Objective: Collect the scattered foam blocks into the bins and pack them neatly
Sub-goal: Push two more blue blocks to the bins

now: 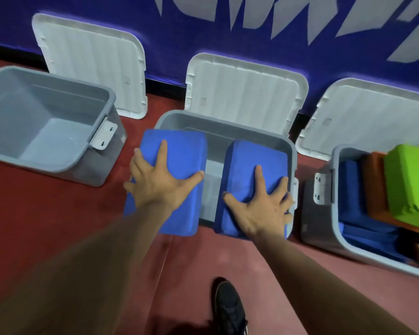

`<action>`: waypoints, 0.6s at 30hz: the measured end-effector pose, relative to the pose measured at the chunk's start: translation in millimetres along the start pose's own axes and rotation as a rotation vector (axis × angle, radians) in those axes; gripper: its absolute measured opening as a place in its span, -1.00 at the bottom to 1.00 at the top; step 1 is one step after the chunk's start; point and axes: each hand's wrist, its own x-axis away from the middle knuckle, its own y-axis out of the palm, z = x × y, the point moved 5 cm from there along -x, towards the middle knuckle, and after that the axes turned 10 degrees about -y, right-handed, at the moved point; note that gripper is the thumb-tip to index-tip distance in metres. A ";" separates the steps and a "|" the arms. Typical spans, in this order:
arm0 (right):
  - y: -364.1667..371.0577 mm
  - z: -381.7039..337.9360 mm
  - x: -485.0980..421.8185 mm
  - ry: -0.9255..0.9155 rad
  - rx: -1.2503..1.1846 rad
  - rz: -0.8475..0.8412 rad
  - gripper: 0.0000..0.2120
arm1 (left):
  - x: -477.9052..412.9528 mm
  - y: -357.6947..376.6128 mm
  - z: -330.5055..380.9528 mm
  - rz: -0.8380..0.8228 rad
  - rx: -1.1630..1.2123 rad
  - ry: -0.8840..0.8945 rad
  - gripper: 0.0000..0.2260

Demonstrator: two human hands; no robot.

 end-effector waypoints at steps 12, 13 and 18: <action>4.6 19.2 -108.4 0.036 0.123 -0.101 -0.02 | -66.4 61.4 72.9 -0.051 -0.165 0.013 0.05; 7.8 20.9 -112.0 0.028 0.138 -0.102 -0.02 | -68.9 66.1 74.9 -0.058 -0.169 0.009 0.05; 26.6 31.4 -121.9 0.029 0.156 -0.129 0.00 | -75.4 87.8 79.8 -0.093 -0.198 0.010 0.05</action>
